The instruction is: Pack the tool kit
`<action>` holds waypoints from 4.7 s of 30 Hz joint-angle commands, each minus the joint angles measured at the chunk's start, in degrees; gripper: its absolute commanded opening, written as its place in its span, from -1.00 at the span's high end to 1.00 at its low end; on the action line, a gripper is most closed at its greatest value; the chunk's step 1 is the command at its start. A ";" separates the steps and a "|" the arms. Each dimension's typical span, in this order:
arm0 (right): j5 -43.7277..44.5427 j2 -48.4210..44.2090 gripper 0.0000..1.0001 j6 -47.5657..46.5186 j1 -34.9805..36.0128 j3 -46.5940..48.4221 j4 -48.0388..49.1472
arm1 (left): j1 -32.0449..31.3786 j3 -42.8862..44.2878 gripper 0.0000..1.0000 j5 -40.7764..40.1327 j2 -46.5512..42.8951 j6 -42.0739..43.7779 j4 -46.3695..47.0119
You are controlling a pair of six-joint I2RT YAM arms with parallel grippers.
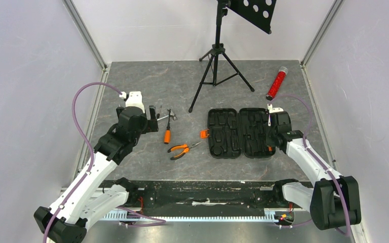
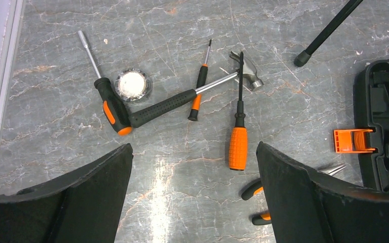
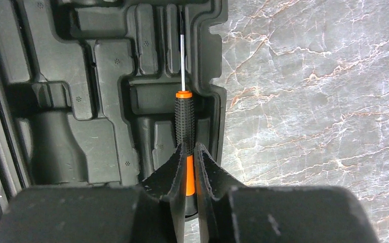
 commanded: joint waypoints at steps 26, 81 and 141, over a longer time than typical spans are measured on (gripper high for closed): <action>-16.24 5.35 1.00 6.41 -11.12 -5.23 -3.13 | 0.30 -0.46 -0.93 -2.19 -2.22 2.65 2.01; -36.58 -20.18 -0.72 5.19 -6.28 -1.86 14.59 | 15.82 38.71 -0.04 17.68 69.29 3.73 -11.09; -36.26 -24.17 -0.73 3.75 -6.27 -3.07 10.84 | 12.74 42.82 0.96 -16.48 42.12 5.51 -1.27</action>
